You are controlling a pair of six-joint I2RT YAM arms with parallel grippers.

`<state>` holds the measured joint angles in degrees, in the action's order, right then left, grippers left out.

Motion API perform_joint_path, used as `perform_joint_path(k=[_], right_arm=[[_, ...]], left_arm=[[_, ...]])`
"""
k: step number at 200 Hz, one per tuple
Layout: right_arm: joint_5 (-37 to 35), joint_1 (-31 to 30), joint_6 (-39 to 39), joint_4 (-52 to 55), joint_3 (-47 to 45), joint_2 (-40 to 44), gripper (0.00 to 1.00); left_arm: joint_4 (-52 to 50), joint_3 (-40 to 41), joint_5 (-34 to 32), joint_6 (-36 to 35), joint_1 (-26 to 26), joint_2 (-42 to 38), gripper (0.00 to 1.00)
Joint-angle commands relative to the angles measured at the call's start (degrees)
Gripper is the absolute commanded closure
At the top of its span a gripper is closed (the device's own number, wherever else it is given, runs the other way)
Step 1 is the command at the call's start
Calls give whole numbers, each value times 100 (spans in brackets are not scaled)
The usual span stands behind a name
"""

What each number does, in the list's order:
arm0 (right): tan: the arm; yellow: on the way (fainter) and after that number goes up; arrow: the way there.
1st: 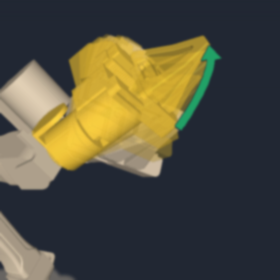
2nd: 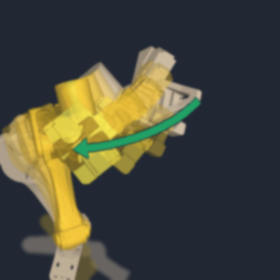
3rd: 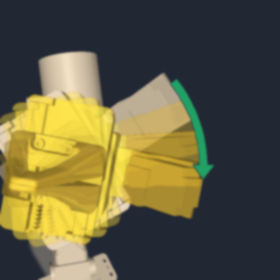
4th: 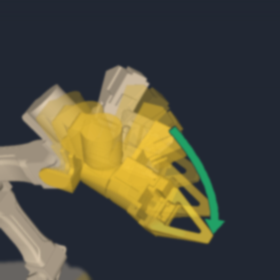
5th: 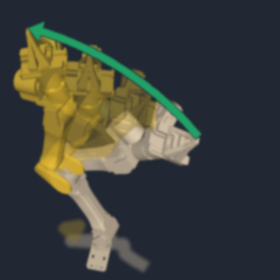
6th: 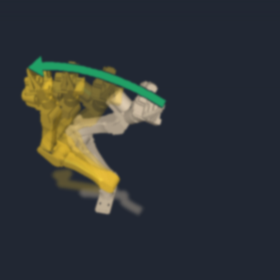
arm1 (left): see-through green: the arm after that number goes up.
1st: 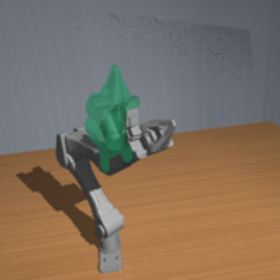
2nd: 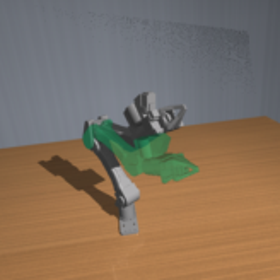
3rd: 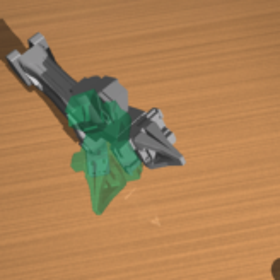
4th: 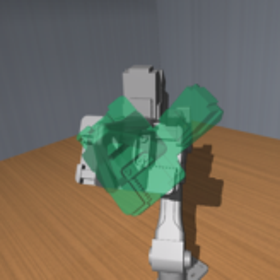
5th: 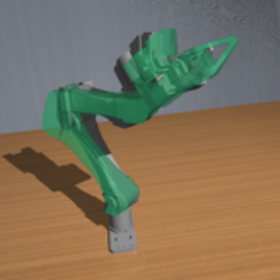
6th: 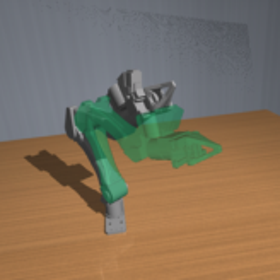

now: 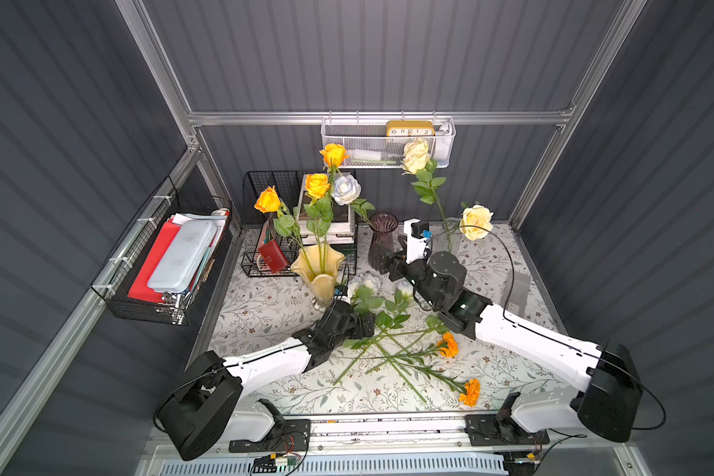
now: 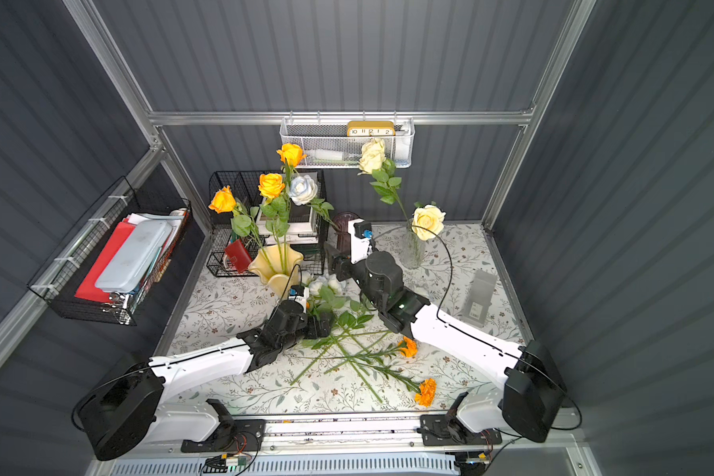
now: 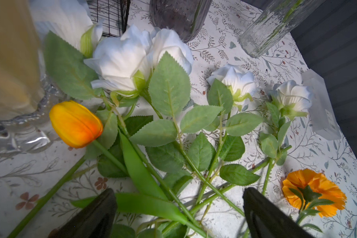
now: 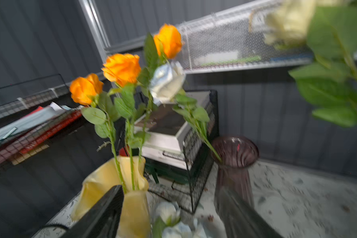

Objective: Arrange the flowers in different vases according to their colors
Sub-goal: Insert the flower into the vase, then pick up the flower at the center of the board.

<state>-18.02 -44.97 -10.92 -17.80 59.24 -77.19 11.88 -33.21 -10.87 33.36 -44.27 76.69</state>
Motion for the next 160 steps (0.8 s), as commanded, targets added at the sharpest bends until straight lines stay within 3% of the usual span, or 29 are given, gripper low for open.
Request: perform_joint_path(k=[1,50,63,108,128,160], right_arm=[[-954,55,-1027,1942,-344,325,26],[-287,56,-1262,2939,-1088,1029,35],[234,58,-1010,2965,-1145,1003,36],[1485,46,-653,3612,-540,-56,43],[1954,30,-610,3390,-496,-479,47],[2256,-118,-402,3481,-103,-1178,56]], left_arm=[[-182,-246,42,-275,-7,44,1],[-248,-404,-43,-173,2,-120,1],[-358,-485,-143,-7,37,-220,1],[-812,-746,-204,569,444,-284,1],[-906,-631,-254,733,637,-564,1],[-1008,-528,-287,641,705,-865,1]])
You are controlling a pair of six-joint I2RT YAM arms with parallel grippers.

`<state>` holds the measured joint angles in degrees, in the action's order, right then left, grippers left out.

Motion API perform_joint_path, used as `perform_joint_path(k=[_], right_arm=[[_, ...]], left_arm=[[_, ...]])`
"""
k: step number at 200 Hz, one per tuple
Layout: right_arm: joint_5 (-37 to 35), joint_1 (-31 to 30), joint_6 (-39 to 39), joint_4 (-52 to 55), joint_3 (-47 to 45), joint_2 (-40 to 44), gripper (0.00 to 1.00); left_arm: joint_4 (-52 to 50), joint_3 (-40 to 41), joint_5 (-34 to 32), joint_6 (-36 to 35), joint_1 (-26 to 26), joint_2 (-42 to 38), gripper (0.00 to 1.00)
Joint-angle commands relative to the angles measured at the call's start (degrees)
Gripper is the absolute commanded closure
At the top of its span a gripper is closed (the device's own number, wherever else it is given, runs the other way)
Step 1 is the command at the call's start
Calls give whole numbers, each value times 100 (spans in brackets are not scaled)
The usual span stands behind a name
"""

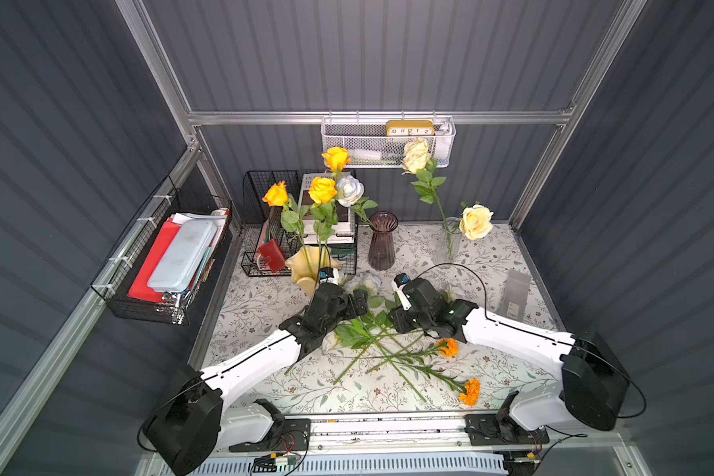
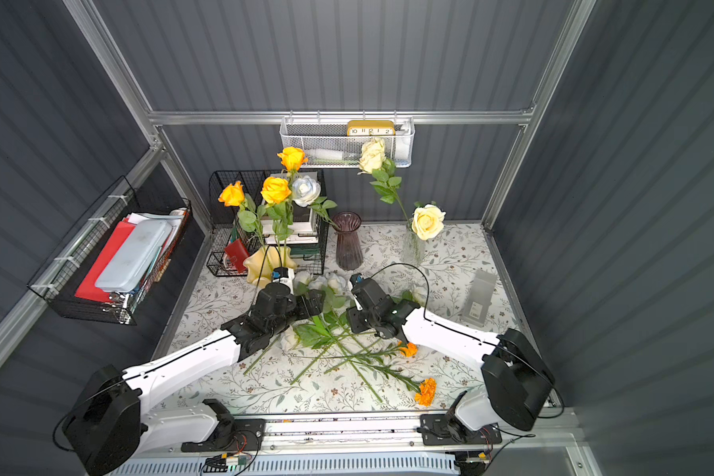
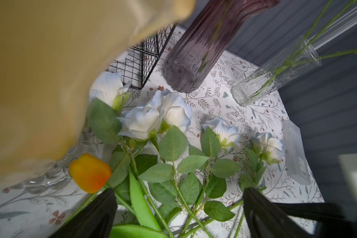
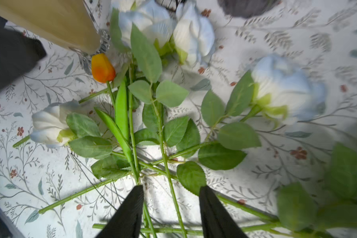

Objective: Arrange the flowers in different vases according to their colors
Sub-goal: Pick up the flower at the center of the board.

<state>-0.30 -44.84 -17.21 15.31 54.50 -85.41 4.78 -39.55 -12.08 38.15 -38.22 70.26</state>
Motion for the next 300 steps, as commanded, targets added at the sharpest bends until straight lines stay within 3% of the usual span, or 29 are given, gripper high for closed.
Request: perform_joint_path(k=[1,82,119,195,253,300], right_arm=[[489,-135,232,172,388,-373,57],[457,-236,218,223,660,-1219,59],[-11,-231,207,264,750,-1450,63],[12,-227,368,301,1031,-1998,74],[-95,-227,350,312,1058,-2238,76],[-316,-234,408,308,1012,-1926,92]], left_arm=[[-300,106,-165,164,97,-232,1],[-178,204,29,67,98,-298,1],[-196,220,32,69,95,-315,1],[-223,264,56,73,95,-382,1],[-145,400,164,53,78,-447,1],[-92,485,149,79,-82,-467,1]])
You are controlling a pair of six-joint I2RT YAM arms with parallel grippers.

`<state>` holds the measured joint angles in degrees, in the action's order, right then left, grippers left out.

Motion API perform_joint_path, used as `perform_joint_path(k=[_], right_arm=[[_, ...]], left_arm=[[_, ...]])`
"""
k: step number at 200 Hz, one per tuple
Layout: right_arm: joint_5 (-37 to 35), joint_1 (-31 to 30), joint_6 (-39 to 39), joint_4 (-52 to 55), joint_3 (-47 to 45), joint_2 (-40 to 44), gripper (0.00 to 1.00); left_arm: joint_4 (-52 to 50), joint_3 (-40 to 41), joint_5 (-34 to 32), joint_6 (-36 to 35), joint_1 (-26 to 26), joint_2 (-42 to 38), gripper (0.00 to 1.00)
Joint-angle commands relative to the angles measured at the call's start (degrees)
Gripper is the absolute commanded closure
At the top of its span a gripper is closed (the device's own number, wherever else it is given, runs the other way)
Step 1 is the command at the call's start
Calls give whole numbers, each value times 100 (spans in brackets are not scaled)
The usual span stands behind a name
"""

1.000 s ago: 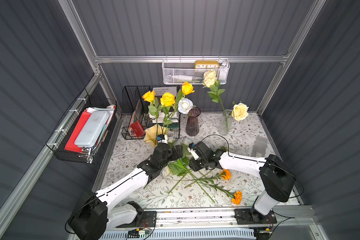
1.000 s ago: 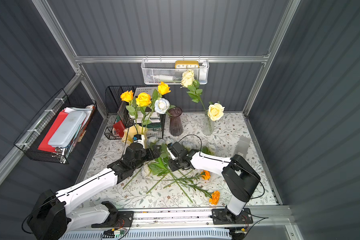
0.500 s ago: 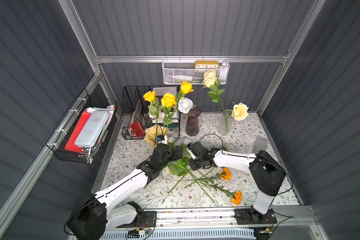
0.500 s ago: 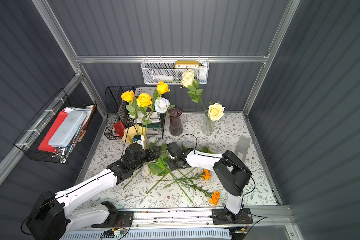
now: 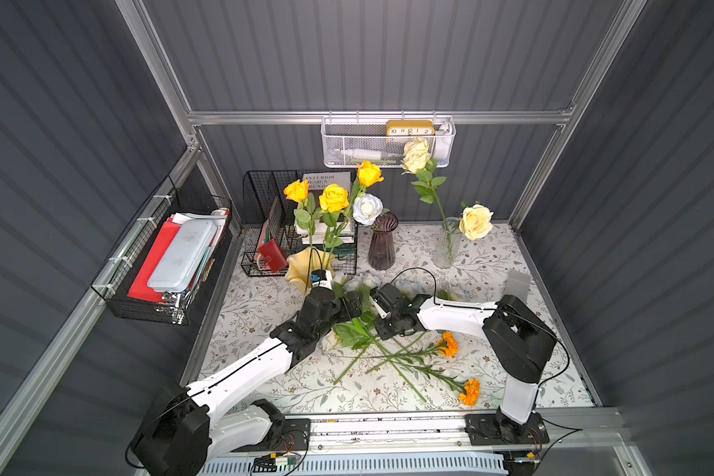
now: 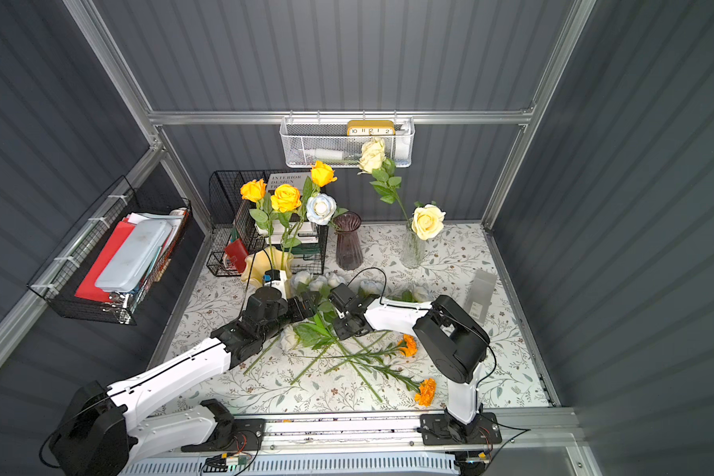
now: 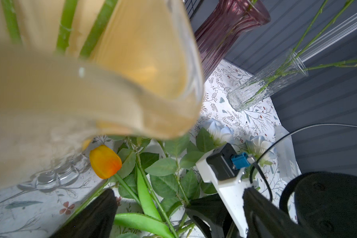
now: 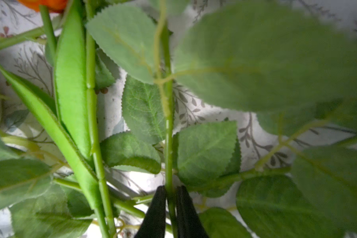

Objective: Arrange the flowers in different vases according to their colors
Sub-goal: Pick up the flower at the center of the board.

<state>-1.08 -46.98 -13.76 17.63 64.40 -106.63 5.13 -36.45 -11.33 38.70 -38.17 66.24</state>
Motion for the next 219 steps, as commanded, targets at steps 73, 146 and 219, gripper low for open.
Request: perform_joint_path(k=[73,146,219], right_arm=[[-1394,109,526,-587,-574,1734,100],[-2028,529,1790,-1774,-369,2159,100],[-1343,533,2132,-1814,-156,3020,100]], left_arm=[[-102,429,85,69,-138,-430,1],[409,349,690,-425,-482,-227,1],[650,380,1664,-999,-1821,128,6]])
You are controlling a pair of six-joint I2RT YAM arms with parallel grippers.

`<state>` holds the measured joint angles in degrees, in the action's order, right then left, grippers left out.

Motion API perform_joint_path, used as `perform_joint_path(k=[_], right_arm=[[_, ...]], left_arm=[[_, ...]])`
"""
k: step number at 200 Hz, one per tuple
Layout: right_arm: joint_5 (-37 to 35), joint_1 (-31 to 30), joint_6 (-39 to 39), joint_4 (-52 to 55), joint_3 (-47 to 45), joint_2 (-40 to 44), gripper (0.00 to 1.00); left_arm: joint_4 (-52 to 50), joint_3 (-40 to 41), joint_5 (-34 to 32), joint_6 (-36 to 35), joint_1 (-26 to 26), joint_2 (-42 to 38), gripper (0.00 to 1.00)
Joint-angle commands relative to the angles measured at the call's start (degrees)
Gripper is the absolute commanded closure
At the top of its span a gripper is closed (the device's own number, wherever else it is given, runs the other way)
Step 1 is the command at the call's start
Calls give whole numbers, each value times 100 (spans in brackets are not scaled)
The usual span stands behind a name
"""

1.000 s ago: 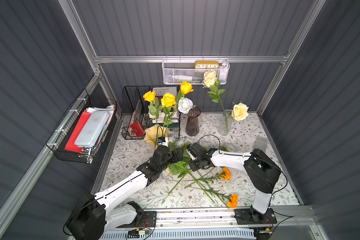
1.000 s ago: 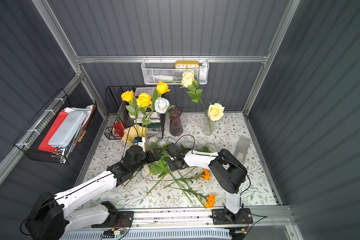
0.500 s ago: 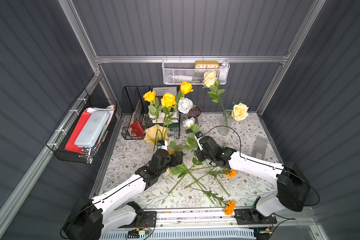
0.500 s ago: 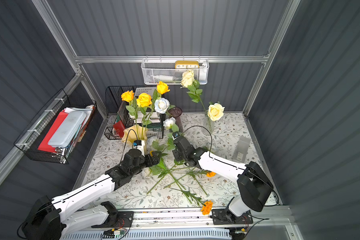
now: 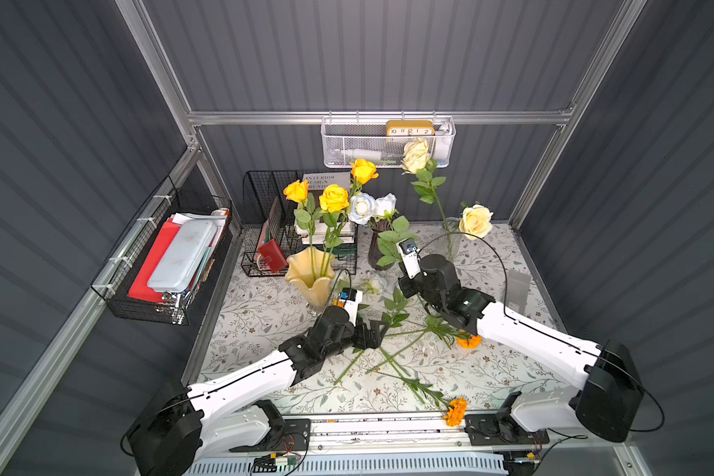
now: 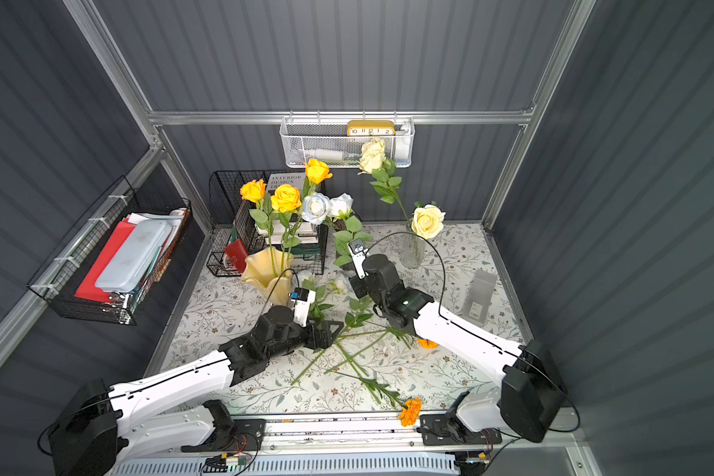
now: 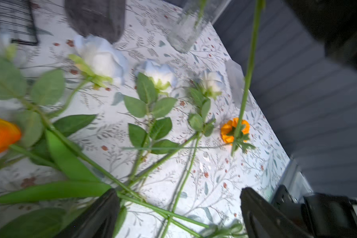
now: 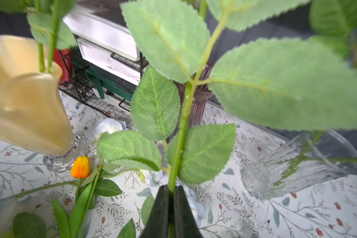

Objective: Arrange the flowers in different vases according to their colors
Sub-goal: Pick up the flower at the center of the board, then adjust the flower at the center of the board.

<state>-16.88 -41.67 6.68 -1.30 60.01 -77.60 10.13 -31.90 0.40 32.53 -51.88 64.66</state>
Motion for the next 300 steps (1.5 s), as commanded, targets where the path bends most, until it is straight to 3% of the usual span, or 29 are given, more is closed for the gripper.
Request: perform_joint_path(k=[1,42,67,100,137,217,253,300], right_arm=[[233,1,75,79,292,116,100],[487,313,-238,768,861,-238,100],[690,409,-251,694,946,-329,100],[721,442,-204,829,1188,-388,100],[785,620,-271,1136,1461,-538,100],[973,843,-401,1079,1496,-842,100],[1057,863,-378,907,1493,-892,99],[1038,884,-311,970,1628,-994,99]], left_arm=[[153,-82,497,-390,-466,307,6],[509,-267,1091,-567,-896,1275,15],[551,-531,1087,-687,-967,1866,21],[606,-910,1360,-862,-1165,2583,41],[719,-765,1548,-853,-1245,2444,65],[547,-310,2037,-948,-1273,1754,92],[628,-268,2477,-976,-1479,2191,98],[436,-837,2342,-1116,-1799,3444,100]])
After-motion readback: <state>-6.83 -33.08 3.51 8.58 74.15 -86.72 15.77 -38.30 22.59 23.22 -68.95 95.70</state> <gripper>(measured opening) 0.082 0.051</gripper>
